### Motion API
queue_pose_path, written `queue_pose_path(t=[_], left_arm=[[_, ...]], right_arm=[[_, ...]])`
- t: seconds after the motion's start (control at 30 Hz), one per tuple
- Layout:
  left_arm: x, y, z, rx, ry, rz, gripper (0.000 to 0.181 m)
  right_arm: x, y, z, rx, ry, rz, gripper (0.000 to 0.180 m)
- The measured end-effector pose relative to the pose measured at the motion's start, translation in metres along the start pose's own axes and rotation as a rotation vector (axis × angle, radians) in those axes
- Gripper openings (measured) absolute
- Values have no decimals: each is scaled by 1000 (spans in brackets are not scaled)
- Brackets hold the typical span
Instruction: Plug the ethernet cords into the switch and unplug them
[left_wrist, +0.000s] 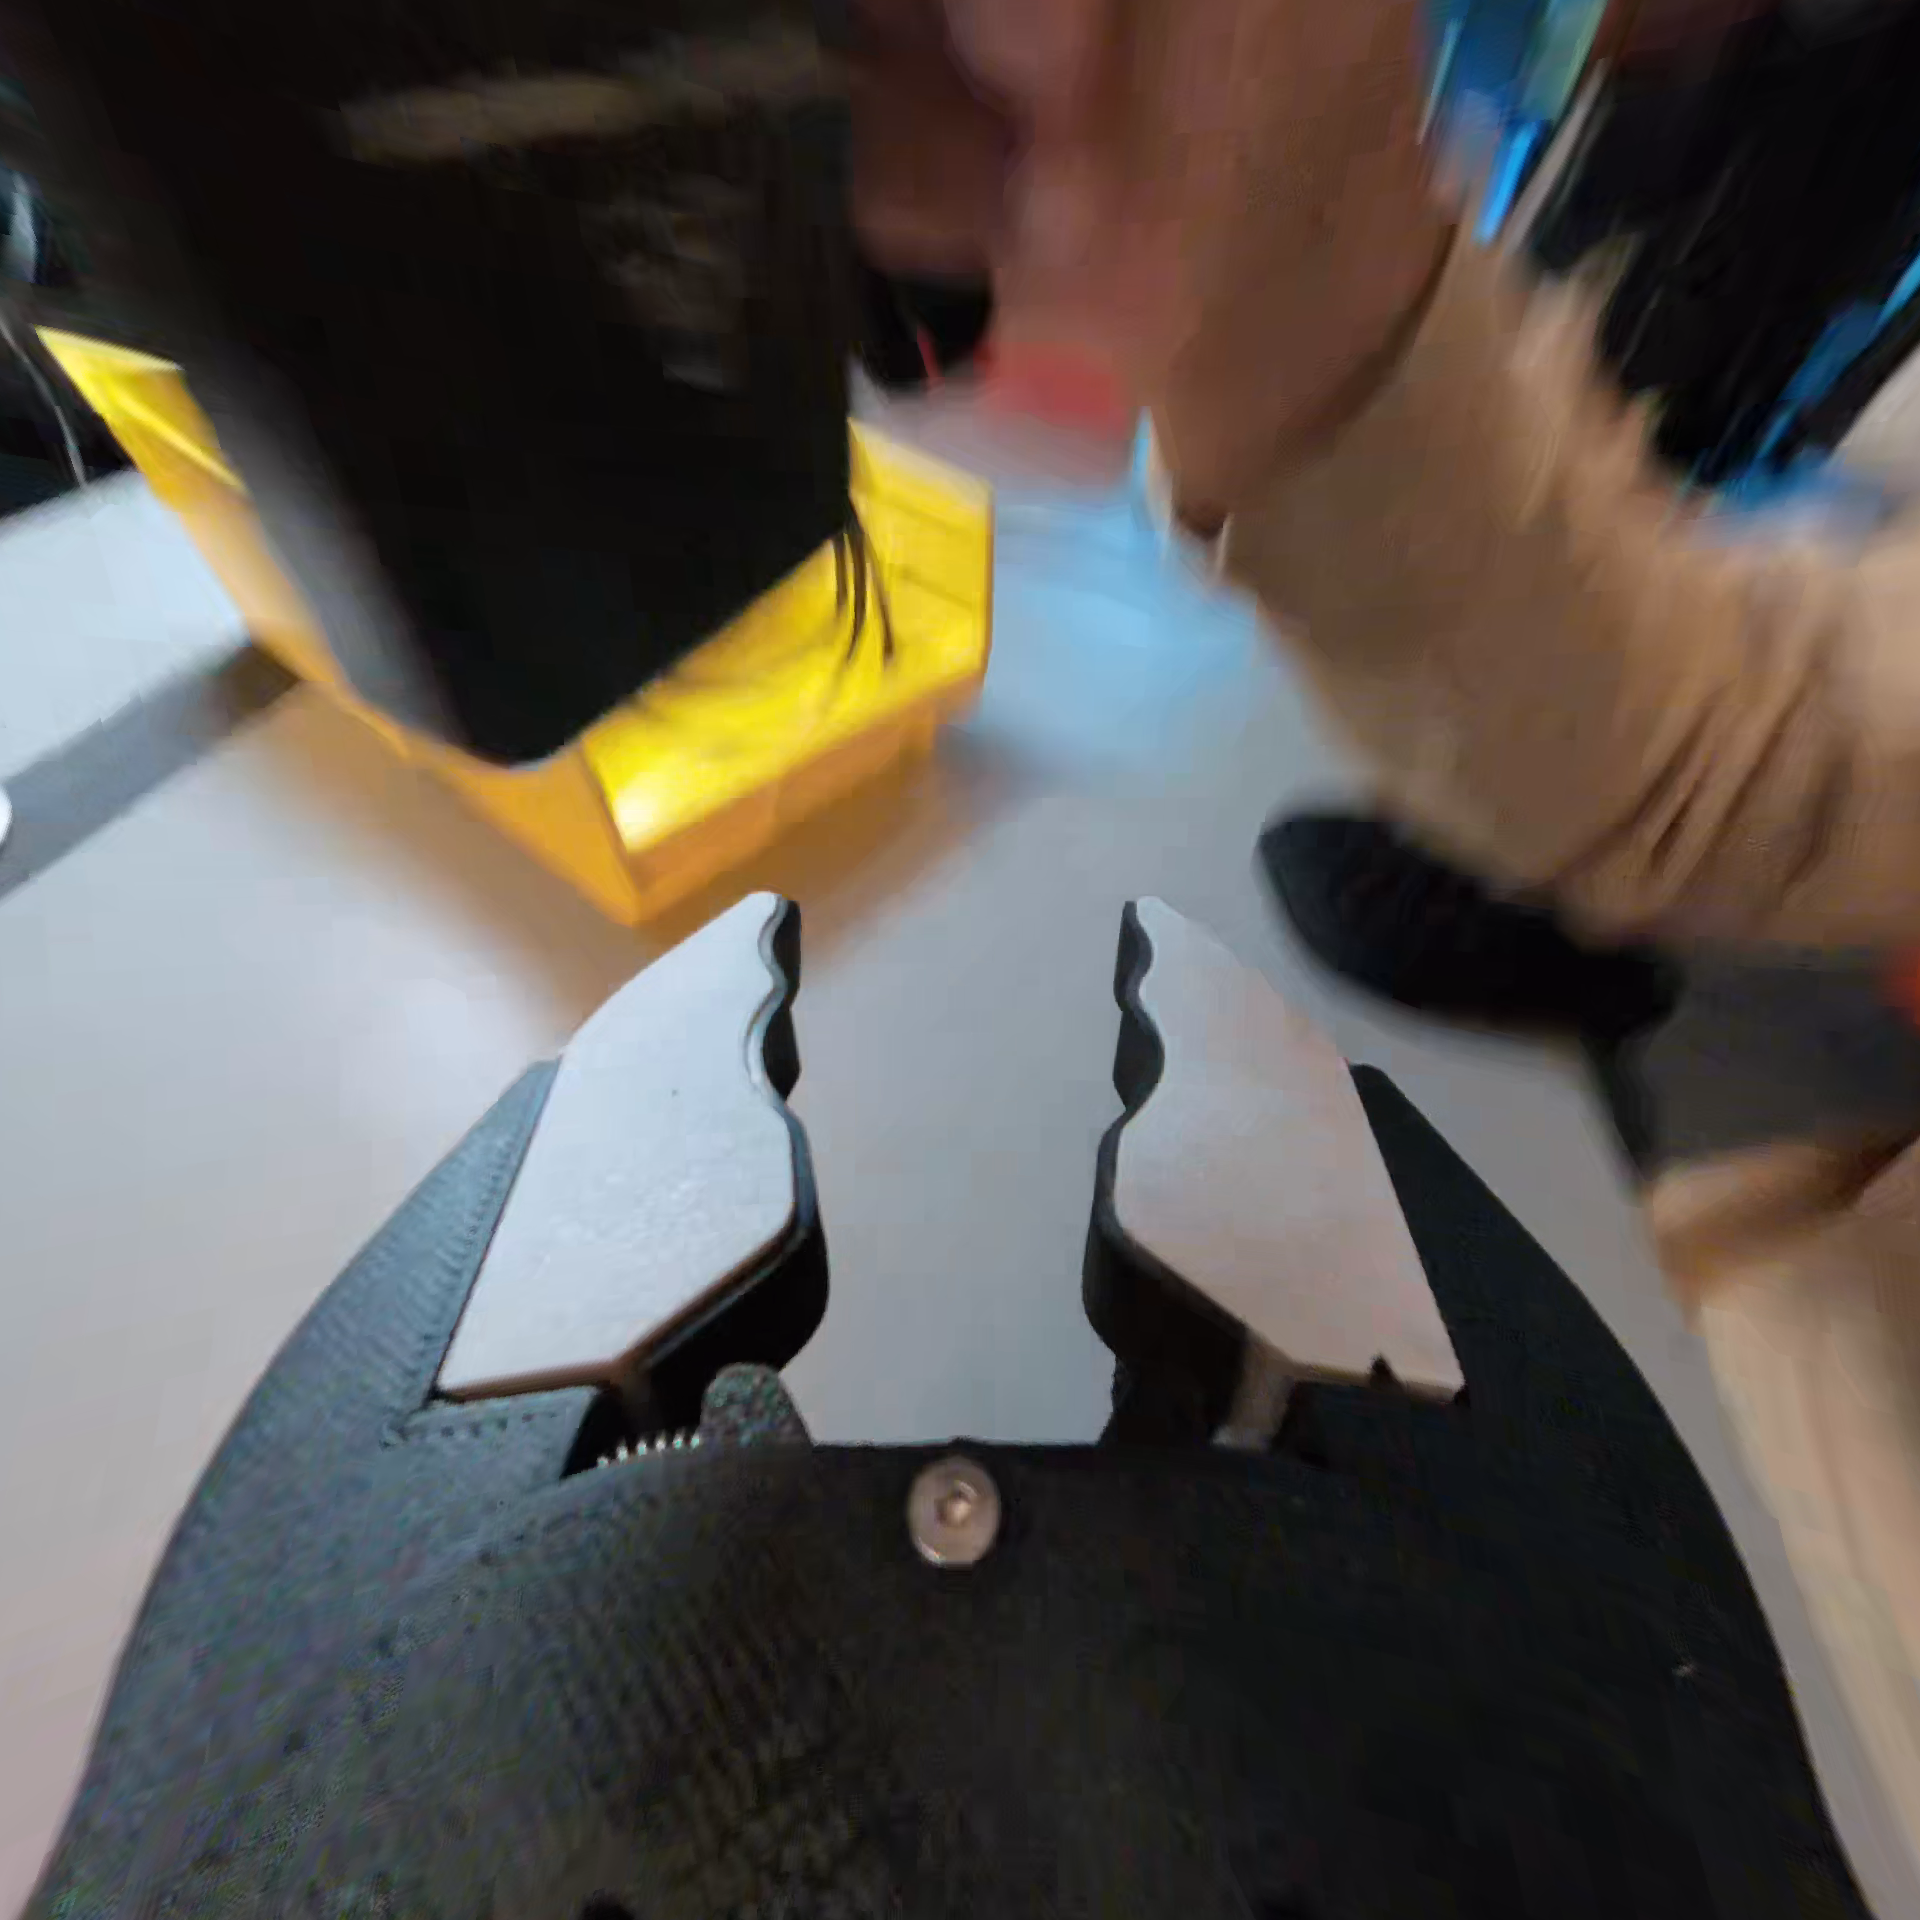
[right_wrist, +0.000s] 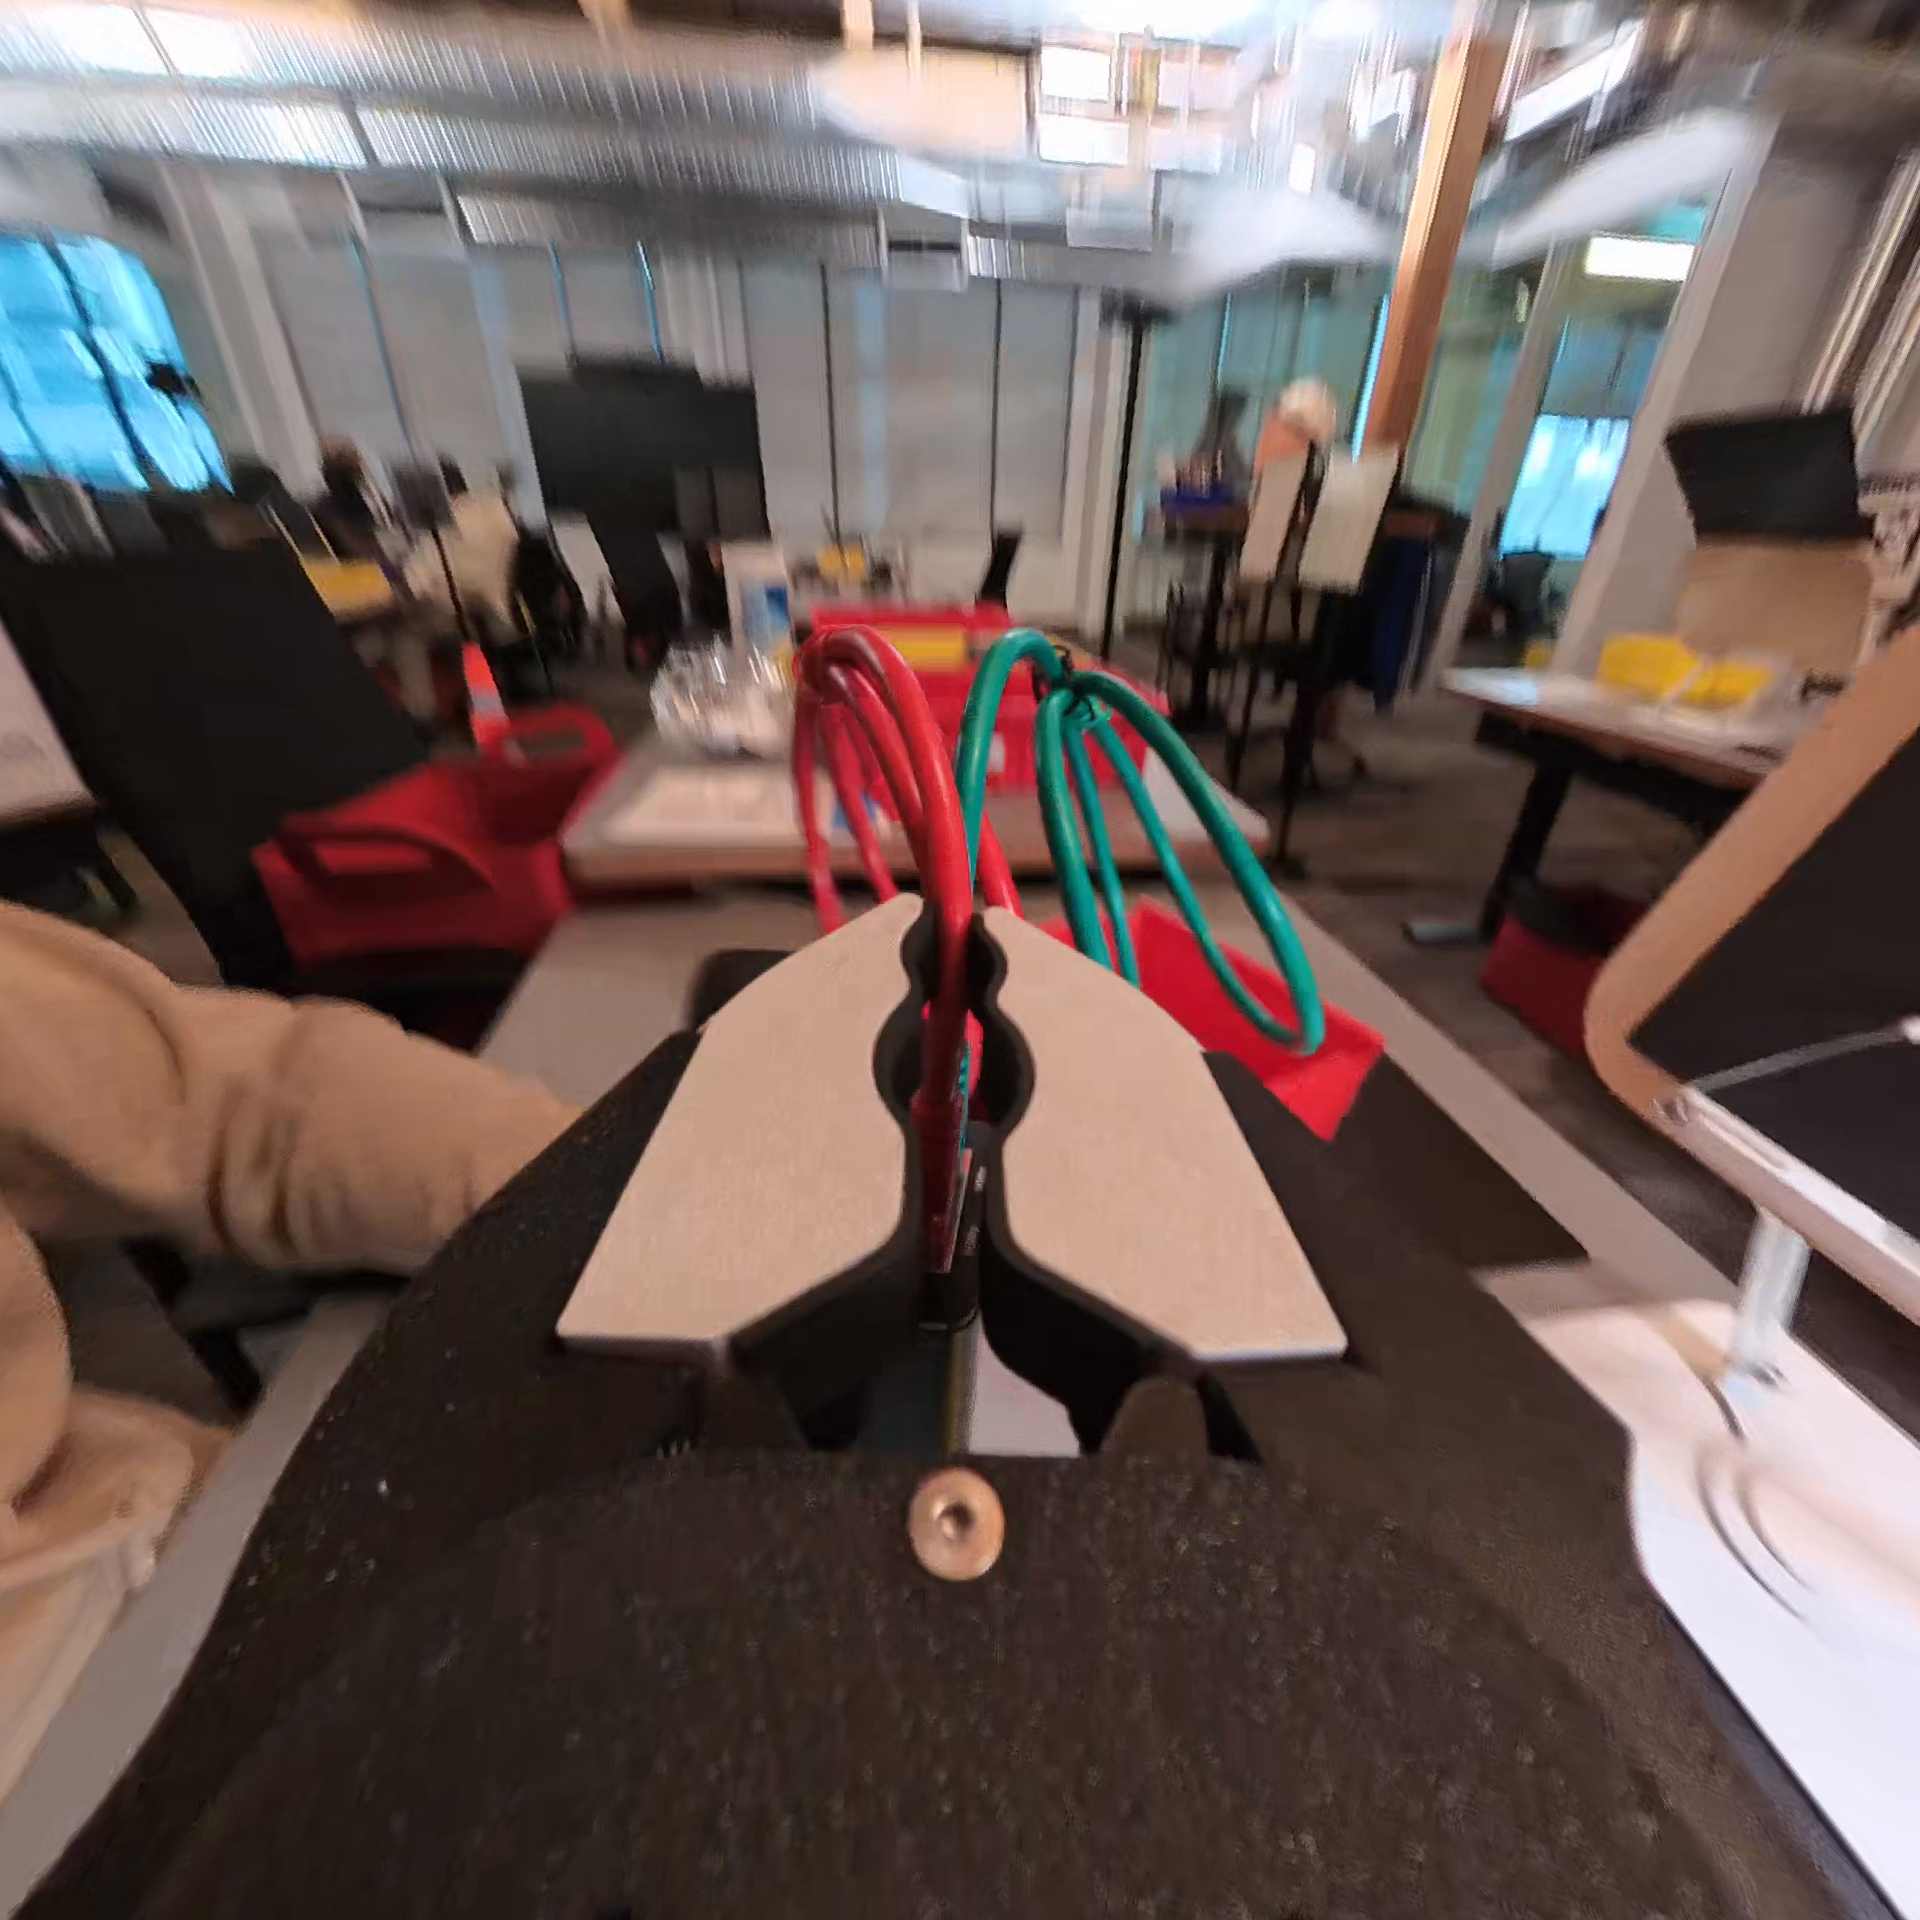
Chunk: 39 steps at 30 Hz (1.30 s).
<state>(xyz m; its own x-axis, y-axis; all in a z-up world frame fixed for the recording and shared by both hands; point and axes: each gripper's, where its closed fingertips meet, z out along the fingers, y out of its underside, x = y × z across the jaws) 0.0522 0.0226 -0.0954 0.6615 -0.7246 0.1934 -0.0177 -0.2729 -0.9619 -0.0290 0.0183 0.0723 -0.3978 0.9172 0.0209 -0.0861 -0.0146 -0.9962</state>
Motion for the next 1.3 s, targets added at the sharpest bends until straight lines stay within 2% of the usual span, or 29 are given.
queue_pose_path(t=[0.03, 0.1, 0.13, 0.2, 0.3, 0.4, 0.57, 0.7, 0.77, 0.83, 1.0, 1.13, 1.23, 1.3], left_arm=[[1, -22, -7, 176, 43, -81, 58], [0, -64, -31, 457, 141, -225, 58], [-1, -78, -41, 538, 166, -251, 56], [-2, -89, -49, 565, 156, -209, 46], [7, -98, -61, 579, 169, -124, 26], [6, -103, -73, 494, 113, -66, 25], [-2, -126, -113, 398, 26, -99, 25], [-5, -134, -138, 395, -14, -110, 24], [-7, -133, -139, 400, -21, -112, 24], [-10, -133, -141, 420, -14, -131, 24], [-9, -129, -135, 435, 36, -142, 25], [-4, -130, -132, 471, 60, -108, 27], [7, -121, -121, 380, 89, -69, 38], [9, -120, -118, 365, 86, -60, 37]], right_arm=[[-2, -10, -5, 96, -16, 21, 4], [-7, -23, -17, 302, -54, 72, 5], [-10, -27, -24, 401, -78, 102, 5], [-13, -28, -35, 544, -120, 150, 5], [-12, -23, -39, 633, -138, 202, 6], [-9, -23, -40, 657, -107, 197, 5], [1, -4, -32, 536, -42, 205, 11], [-15, 25, -3, 354, -103, 204, 18], [-22, 35, 10, 290, -111, 203, 19], [-23, 40, 13, 239, -123, 231, 12], [-25, 38, 6, 172, -153, 258, 9], [-28, 30, 1, 211, -202, 330, 7], [-29, 25, -2, 251, -256, 392, 7], [-32, 30, -1, 199, -266, 369, 6]])
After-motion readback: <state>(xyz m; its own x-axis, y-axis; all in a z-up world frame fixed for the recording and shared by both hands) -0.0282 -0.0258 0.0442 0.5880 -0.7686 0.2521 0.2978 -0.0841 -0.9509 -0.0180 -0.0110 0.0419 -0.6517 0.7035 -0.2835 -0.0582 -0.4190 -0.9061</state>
